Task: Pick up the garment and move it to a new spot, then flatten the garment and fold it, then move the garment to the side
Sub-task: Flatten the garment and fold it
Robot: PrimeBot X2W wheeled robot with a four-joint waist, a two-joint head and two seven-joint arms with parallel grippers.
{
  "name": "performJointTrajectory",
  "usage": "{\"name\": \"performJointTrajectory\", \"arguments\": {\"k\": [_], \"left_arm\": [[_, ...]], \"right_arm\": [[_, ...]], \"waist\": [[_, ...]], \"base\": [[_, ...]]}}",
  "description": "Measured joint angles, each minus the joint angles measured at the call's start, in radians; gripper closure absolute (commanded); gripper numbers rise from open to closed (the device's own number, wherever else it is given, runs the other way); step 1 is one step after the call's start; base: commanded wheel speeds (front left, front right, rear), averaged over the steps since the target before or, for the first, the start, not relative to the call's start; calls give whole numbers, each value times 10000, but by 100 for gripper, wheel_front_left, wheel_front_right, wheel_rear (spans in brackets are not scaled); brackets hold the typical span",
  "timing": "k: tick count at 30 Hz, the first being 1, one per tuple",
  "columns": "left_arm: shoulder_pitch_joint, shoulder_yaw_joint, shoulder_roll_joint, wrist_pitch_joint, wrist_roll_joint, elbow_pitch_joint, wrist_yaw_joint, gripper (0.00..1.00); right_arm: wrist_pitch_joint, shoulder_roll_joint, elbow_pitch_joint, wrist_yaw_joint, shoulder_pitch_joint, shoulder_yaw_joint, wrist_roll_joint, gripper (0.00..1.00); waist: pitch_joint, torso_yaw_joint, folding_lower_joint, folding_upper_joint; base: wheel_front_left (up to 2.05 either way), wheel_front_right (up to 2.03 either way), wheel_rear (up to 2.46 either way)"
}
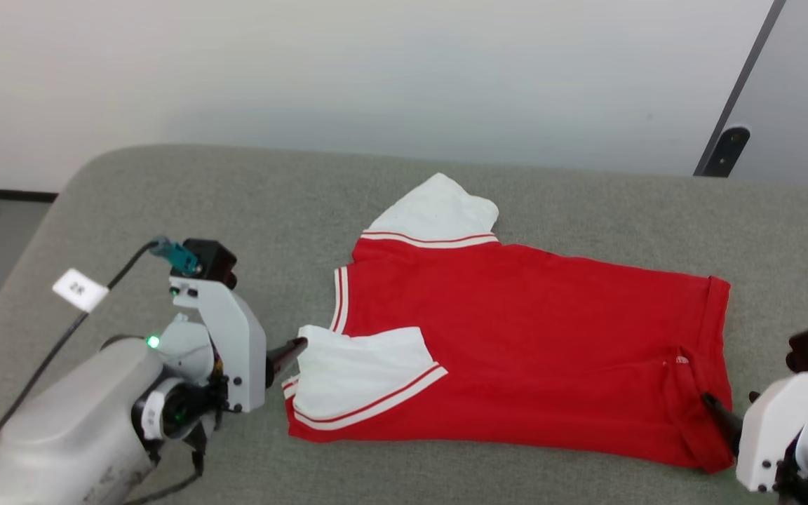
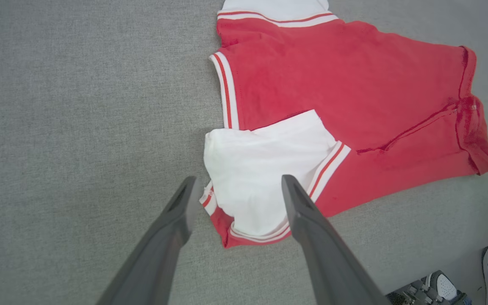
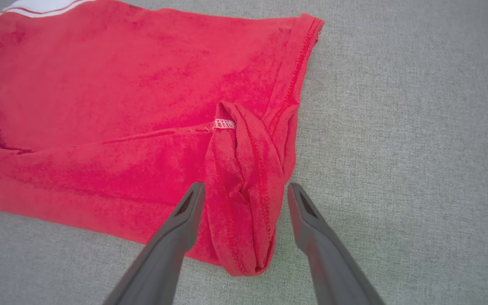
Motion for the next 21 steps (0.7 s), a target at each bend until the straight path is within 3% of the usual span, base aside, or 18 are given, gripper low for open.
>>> {"name": "performJointTrajectory", "arguments": {"k": [11, 21], "left_arm": [[634, 265, 174, -1519, 268, -435, -303, 0], [614, 504, 439, -2305, 631, -690, -418, 0]], "right_arm": [[-3306, 54, -625, 0, 918, 368, 286, 0], [-6872, 146, -1127, 0, 1324, 775, -397, 0]], "waist": [[-492, 176, 0, 0], [-331, -130, 0, 0]], "base": [[0, 0, 0], [0, 0, 0]]}}
